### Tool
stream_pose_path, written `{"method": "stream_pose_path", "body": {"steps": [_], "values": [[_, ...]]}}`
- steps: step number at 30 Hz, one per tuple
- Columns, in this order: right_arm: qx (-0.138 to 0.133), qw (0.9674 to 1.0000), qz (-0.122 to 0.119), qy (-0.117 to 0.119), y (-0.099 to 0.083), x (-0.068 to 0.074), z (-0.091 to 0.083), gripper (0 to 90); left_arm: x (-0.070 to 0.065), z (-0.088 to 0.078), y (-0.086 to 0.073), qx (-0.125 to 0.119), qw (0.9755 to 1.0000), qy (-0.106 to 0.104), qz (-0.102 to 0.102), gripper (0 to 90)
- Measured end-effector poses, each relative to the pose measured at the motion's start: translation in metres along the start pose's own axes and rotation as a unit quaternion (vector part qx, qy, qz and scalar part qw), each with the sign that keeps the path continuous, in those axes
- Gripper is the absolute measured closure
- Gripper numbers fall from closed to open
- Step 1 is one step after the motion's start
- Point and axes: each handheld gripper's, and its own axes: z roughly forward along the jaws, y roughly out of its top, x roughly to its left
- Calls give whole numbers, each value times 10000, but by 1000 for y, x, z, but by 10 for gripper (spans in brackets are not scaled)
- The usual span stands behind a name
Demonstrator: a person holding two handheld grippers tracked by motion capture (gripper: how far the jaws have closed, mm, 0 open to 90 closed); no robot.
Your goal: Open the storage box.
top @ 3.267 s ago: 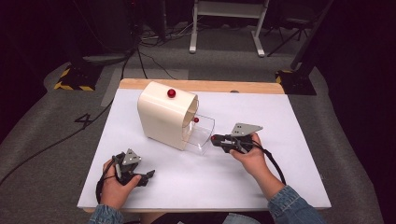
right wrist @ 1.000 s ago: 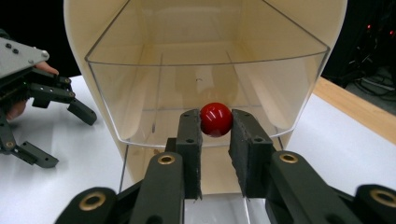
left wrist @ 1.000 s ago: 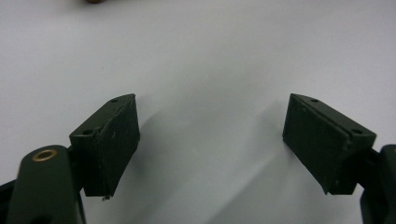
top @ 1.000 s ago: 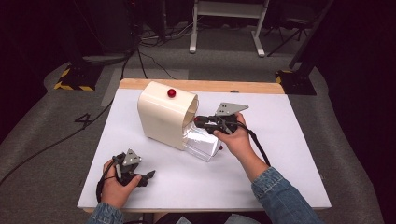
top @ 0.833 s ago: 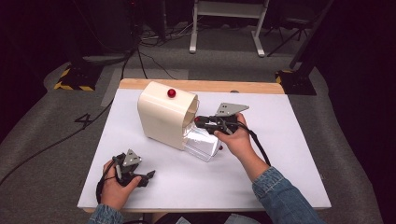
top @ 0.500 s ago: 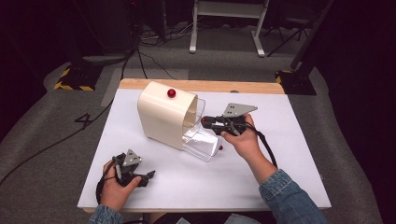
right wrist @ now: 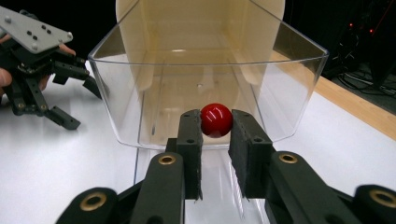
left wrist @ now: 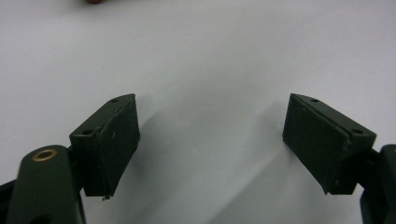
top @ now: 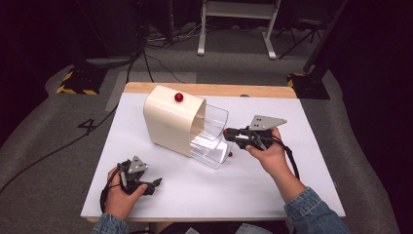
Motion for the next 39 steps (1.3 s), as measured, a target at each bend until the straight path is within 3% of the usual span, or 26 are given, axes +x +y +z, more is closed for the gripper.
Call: {"method": "stream_pose_path", "body": {"steps": [13, 18, 27, 31, 34, 37, 39], "values": [[147, 9998, 114, 23, -17, -2, -5, 741, 0, 0, 0, -4, 10000, 22, 18, 189], [256, 9995, 130, -166, -23, -4, -4, 586, -1, 0, 0, -15, 10000, 14, -5, 189], [417, 9986, 178, -288, -31, -7, -4, 511, -1, 0, -1, -25, 10000, 24, 5, 189], [408, 9985, 182, -319, -33, -7, -9, 492, -1, 0, -1, -33, 10000, 24, 1, 189], [494, 9976, 157, -460, -34, -8, -23, 455, -1, 0, -1, -27, 10000, 24, 5, 189], [610, 9961, 337, -549, -36, -8, -32, 432, -1, 0, -1, -28, 10000, 24, 4, 189], [718, 9934, 418, -787, -41, -9, -47, 395, -1, 0, -1, -27, 10000, 22, 2, 189]]}}
